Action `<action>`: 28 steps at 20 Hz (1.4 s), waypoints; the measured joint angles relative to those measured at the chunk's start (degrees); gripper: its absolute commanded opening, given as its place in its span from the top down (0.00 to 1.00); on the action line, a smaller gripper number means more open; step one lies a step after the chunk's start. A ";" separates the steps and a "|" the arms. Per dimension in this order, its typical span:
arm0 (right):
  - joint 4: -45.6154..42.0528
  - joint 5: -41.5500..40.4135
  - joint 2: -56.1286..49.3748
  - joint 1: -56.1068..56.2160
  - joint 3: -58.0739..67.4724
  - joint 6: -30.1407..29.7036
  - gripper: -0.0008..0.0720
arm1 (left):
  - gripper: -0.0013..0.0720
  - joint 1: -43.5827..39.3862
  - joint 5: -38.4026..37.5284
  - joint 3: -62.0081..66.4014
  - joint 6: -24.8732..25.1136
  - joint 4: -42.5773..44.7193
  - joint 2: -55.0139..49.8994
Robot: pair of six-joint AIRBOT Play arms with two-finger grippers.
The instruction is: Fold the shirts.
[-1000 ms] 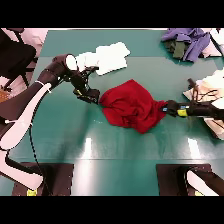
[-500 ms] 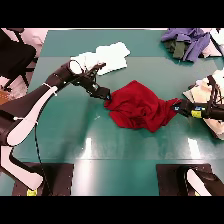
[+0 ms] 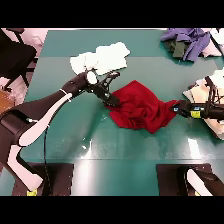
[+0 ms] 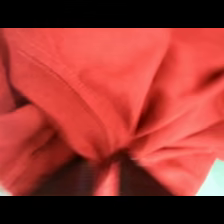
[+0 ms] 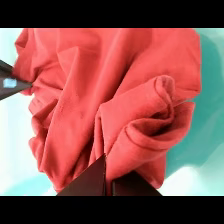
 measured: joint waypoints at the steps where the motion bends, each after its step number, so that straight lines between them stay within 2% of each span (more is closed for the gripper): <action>1: -0.20 -0.02 0.66 -0.72 0.00 -0.02 0.95 | 0.95 -0.20 -0.37 0.74 -0.33 0.66 -0.17; 3: -0.98 0.00 1.99 -3.37 0.24 -0.13 0.95 | 0.95 0.61 -2.69 4.04 -1.42 2.32 -0.33; 6: -2.08 0.66 4.07 -8.85 3.02 -1.29 0.95 | 0.95 4.17 -6.91 10.99 -5.81 6.40 1.97; 9: -2.67 0.57 4.76 -11.85 9.92 -2.10 0.95 | 0.95 9.11 -8.79 17.77 -11.69 11.47 7.91; 12: -2.95 2.71 2.12 -11.06 19.80 -2.51 0.95 | 0.95 12.04 -9.68 21.62 -15.21 14.40 14.97; 17: -6.16 13.88 -1.18 -6.32 36.89 -1.01 0.95 | 0.95 12.31 -16.52 23.65 -17.88 18.27 27.08; 22: -13.14 21.55 5.33 -4.74 47.52 3.21 0.96 | 0.95 12.09 -24.63 24.04 -21.16 23.34 39.89; 25: -16.17 25.59 7.43 -4.42 50.40 5.33 0.96 | 0.95 12.04 -28.96 23.78 -22.71 25.18 44.61; 28: -16.15 27.61 4.70 -4.17 46.25 6.40 0.96 | 0.95 12.04 -30.97 19.43 -23.34 25.53 45.83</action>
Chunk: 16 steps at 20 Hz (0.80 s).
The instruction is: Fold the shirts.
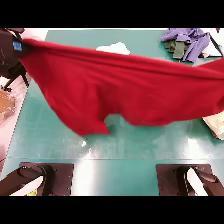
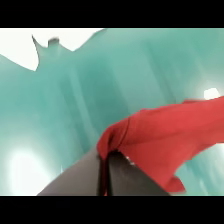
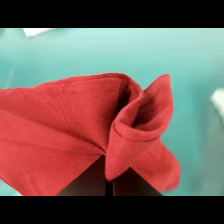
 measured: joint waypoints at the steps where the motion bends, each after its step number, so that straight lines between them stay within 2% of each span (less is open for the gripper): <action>1: 0.46 -0.37 -1.62 0.48 -2.58 -0.02 0.96 | 0.95 0.00 0.22 -3.13 -0.02 0.04 -0.02; 3: 1.09 -4.26 -6.49 2.40 -8.63 -1.05 0.96 | 0.95 0.02 3.78 -10.97 0.07 0.09 -0.35; 7: 1.90 -18.32 -21.66 7.13 -15.30 -5.03 0.96 | 0.95 0.02 18.45 -27.39 -0.48 3.98 -4.02; 10: 2.84 -27.85 -34.99 10.97 -11.78 -6.43 0.96 | 0.95 0.11 25.92 -34.07 -6.25 11.96 -9.11; 13: 3.17 -34.88 -45.31 14.75 -4.15 -6.80 0.95 | 0.95 1.27 29.55 -36.61 -12.61 19.71 -13.81; 16: 3.13 -39.69 -51.49 17.05 2.86 -6.69 0.95 | 0.95 3.06 31.71 -37.59 -16.06 23.54 -17.97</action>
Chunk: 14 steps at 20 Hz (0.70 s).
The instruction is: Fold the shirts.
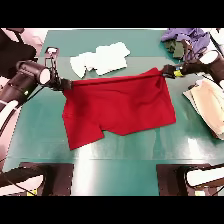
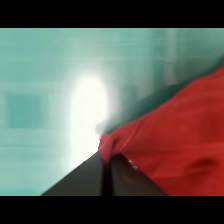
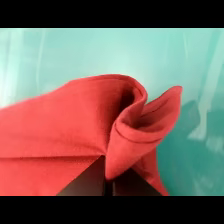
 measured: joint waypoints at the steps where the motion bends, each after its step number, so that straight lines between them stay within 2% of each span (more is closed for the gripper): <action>1: -0.07 -0.74 -1.22 0.37 1.73 0.07 0.87 | 0.95 0.74 0.61 -0.22 -0.98 0.83 -1.27; 2: -0.70 -1.77 -2.10 0.52 3.37 0.11 0.55 | 0.95 1.53 0.81 -0.37 -2.14 1.70 -2.32; 3: -1.44 -2.43 -2.73 0.13 4.72 0.15 0.46 | 0.95 2.75 0.02 -0.57 -3.48 3.65 -3.28; 7: -0.57 5.79 -1.40 -3.10 6.40 -1.05 0.46 | 0.95 7.58 1.18 -0.85 -5.95 4.70 -5.07; 8: -0.74 8.13 0.24 -4.76 4.79 -1.73 0.46 | 0.76 9.03 1.18 -0.85 -6.16 4.96 -5.18; 9: -0.11 10.93 2.10 -6.08 2.43 -3.13 0.46 | 0.22 9.94 1.55 -0.90 -5.88 4.09 -5.35; 10: 1.42 13.79 3.98 -7.08 -0.44 -4.81 0.46 | 0.02 10.91 1.42 -0.92 -4.68 2.95 -5.46; 13: 4.74 17.59 8.98 -9.64 -11.28 -11.04 0.43 | 0.02 12.39 0.63 -0.90 -1.01 -0.33 -5.31; 14: 6.67 18.93 10.29 -9.86 -15.19 -13.29 0.27 | 0.02 12.59 0.04 -0.90 0.13 -1.40 -4.92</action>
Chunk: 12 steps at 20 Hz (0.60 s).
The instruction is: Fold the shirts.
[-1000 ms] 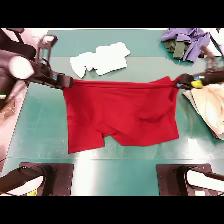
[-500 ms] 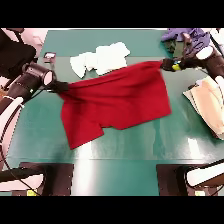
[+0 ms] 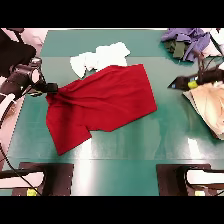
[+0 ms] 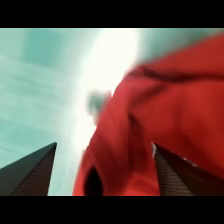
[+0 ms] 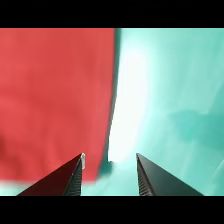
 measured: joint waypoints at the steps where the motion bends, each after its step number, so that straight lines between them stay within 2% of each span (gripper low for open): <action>1: 1.03 0.92 0.79 -0.33 -3.78 -2.10 0.25 | 0.02 0.31 -0.79 0.00 0.98 -0.26 0.44; 3: 3.21 1.03 1.18 -0.87 -10.19 -6.16 0.20 | 0.02 0.59 -2.45 0.04 3.19 -0.70 2.12; 6: 8.11 -0.09 -0.85 -1.01 -15.82 -11.54 0.20 | 0.02 0.74 -5.35 0.04 6.36 -3.34 6.08; 7: 10.21 -0.50 -1.97 -1.09 -16.48 -12.81 0.20 | 0.08 0.81 -6.16 0.04 7.37 -4.79 7.54; 12: 15.32 0.26 -8.26 0.87 -14.29 -16.02 0.20 | 0.07 0.79 -10.78 -0.11 11.39 -10.25 12.37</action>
